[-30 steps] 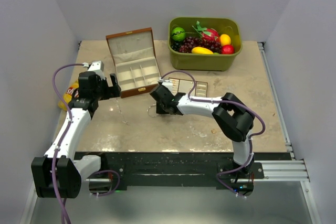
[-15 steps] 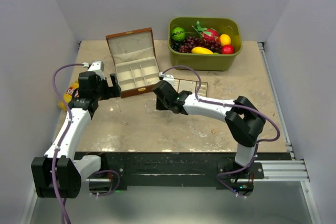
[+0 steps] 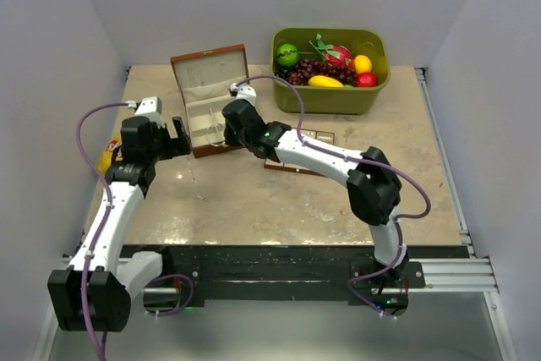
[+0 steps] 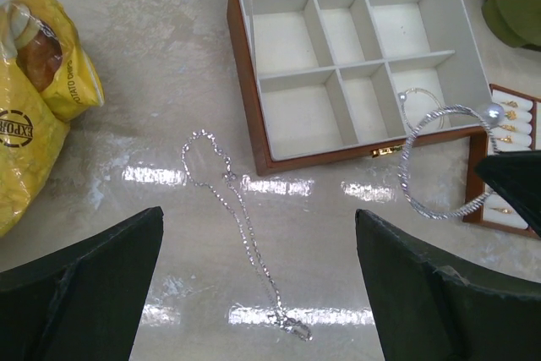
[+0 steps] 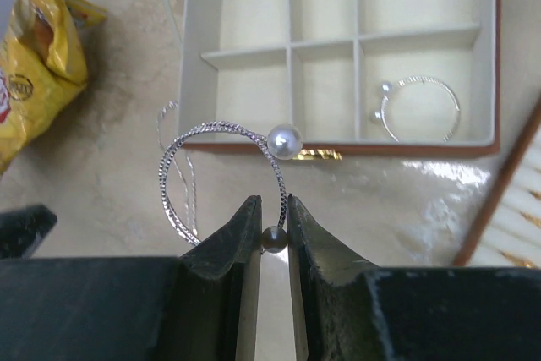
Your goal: Organize the mixed jewelry
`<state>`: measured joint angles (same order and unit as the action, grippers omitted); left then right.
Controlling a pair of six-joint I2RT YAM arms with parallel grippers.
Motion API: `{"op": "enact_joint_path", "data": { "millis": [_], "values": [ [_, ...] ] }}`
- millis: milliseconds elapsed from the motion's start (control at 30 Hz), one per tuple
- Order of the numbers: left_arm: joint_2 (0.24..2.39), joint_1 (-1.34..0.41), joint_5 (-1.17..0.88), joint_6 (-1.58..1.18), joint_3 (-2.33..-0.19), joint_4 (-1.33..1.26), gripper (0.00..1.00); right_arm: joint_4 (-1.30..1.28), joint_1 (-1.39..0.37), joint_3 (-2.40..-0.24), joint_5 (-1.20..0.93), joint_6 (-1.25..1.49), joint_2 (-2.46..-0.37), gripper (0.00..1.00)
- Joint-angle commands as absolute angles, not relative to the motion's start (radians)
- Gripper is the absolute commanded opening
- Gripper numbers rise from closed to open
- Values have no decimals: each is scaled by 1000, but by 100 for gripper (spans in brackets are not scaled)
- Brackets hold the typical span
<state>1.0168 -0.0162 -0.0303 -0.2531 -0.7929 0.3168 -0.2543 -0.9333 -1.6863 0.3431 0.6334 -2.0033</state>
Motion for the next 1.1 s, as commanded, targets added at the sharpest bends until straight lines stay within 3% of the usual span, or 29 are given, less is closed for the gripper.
{"op": "enact_joint_path", "data": {
  "millis": [0,467,1067],
  "values": [
    [954,-17,-12,-273,-804,281,100,-267,-920,-1834,373,572,-2100,20],
    [919,-17,-3,-275,-793,278,100,-307,-874,-2233,328,474,-2411,21],
    [943,-17,-25,-275,-802,275,100,-302,-874,-2284,127,426,-2470,20]
  ]
}}
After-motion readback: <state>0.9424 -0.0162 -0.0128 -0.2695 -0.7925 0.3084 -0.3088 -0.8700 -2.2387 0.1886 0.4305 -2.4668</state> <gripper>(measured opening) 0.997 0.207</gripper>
